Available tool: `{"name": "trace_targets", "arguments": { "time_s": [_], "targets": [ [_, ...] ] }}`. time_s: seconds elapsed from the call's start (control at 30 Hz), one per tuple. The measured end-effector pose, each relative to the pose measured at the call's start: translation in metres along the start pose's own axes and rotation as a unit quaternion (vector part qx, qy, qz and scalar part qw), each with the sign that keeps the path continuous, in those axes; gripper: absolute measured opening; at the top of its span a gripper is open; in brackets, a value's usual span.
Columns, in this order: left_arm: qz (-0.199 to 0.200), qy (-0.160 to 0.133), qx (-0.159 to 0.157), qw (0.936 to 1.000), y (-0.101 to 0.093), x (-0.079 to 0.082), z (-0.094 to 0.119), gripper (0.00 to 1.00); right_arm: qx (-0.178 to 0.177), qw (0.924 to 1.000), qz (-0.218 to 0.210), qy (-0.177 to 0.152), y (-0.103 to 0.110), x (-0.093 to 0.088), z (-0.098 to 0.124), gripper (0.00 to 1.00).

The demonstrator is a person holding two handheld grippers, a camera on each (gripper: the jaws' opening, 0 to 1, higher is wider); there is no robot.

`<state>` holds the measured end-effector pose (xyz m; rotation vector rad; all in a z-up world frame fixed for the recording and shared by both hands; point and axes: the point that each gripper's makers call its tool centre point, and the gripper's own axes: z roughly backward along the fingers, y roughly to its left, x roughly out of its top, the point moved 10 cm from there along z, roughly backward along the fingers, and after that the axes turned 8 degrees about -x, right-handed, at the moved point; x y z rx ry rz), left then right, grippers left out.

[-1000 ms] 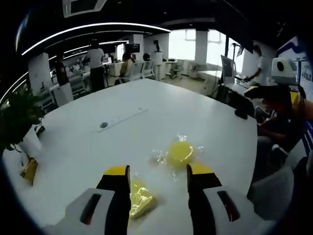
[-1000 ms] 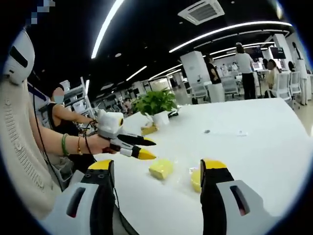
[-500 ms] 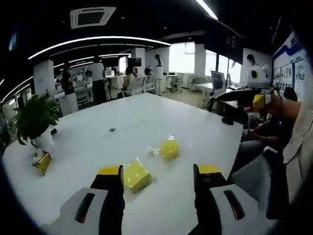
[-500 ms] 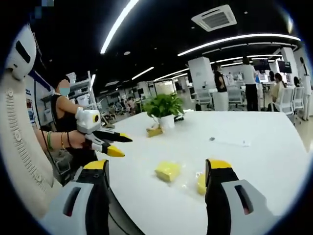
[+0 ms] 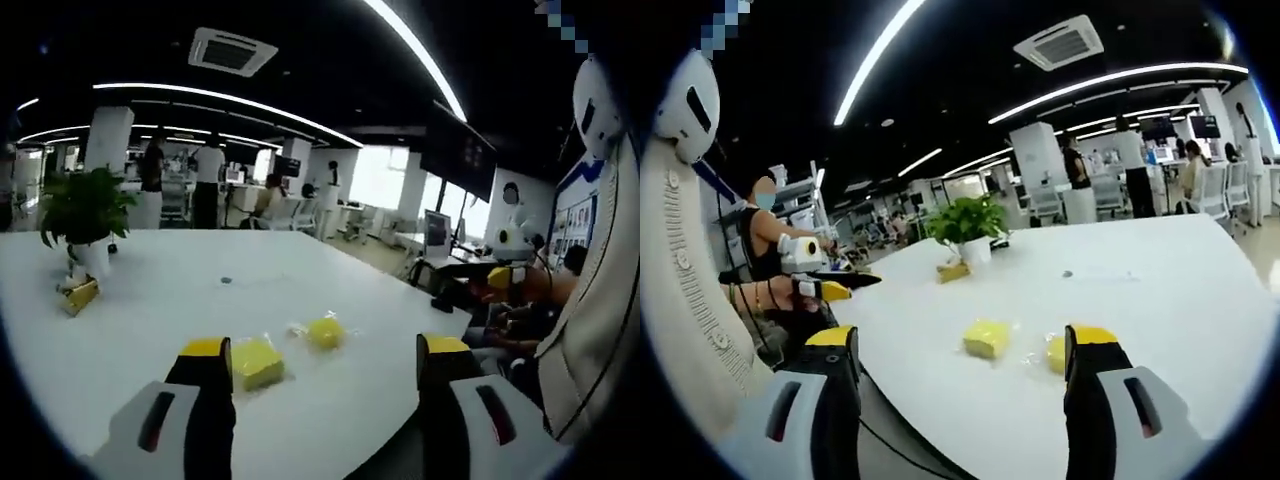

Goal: Compare the silicone blocks by pressing each to a similar depth, holding the contact briefly, and releasing to observe deformation and rebound differences across the visible hardness samples.

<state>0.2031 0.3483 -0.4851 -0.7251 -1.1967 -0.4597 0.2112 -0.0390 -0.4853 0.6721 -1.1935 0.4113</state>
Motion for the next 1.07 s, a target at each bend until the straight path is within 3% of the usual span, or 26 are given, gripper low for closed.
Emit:
{"name": "trace_targets", "arguments": {
  "time_s": [0.43,1.07],
  "targets": [
    [0.034,-0.008,0.016,0.9993,-0.004,-0.009,0.005,0.79,-0.028,0.9994,-0.014,0.016,-0.005,-0.017,0.007,0.80],
    [0.070,-0.026,0.032,0.9967,0.012,-0.010,0.003,0.76,-0.017,0.9996,-0.010,0.019,-0.004,-0.016,-0.004,0.77]
  ]
}}
